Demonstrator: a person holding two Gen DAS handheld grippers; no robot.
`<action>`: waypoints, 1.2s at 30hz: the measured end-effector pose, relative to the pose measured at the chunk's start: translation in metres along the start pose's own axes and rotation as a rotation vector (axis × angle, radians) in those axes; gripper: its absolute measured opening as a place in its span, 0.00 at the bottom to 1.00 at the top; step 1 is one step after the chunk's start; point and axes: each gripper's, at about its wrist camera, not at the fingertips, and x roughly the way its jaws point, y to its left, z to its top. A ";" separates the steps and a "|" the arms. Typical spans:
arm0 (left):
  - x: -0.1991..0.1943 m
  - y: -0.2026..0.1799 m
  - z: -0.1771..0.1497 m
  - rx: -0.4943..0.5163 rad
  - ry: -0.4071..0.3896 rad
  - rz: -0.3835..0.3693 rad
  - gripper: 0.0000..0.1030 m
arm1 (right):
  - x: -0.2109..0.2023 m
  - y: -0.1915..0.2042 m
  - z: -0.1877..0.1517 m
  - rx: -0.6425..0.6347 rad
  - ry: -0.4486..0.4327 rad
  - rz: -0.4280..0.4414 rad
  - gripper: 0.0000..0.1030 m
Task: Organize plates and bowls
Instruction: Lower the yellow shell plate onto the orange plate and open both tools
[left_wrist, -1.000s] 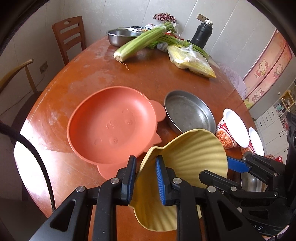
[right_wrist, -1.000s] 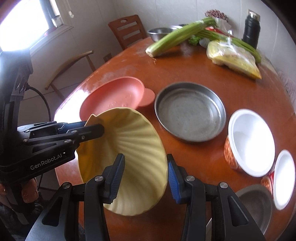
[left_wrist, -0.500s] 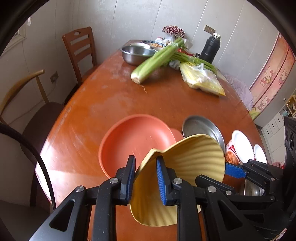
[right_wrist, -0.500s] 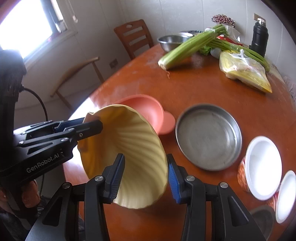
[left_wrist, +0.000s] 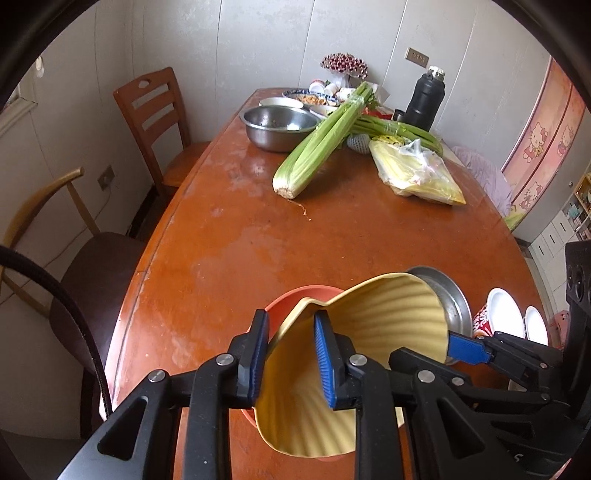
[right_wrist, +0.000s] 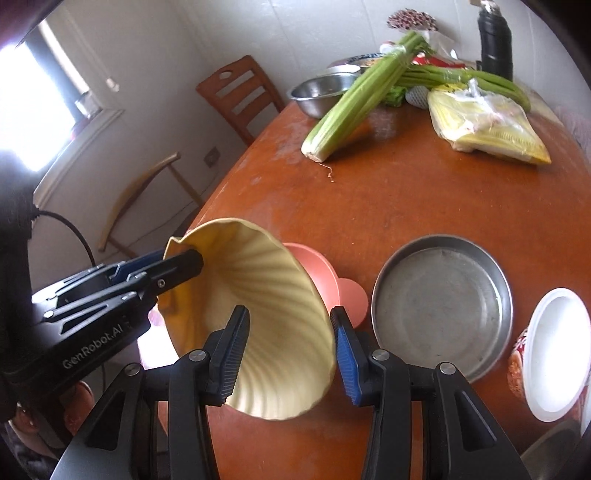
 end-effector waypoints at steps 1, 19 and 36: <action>0.004 0.002 0.001 0.003 0.003 0.001 0.24 | 0.002 0.000 0.001 0.001 0.002 -0.003 0.46; 0.061 0.020 0.003 0.008 0.082 -0.015 0.25 | 0.045 0.000 0.006 0.009 0.058 -0.077 0.46; 0.079 0.022 0.008 0.028 0.089 -0.005 0.25 | 0.060 0.002 0.008 -0.025 0.064 -0.128 0.46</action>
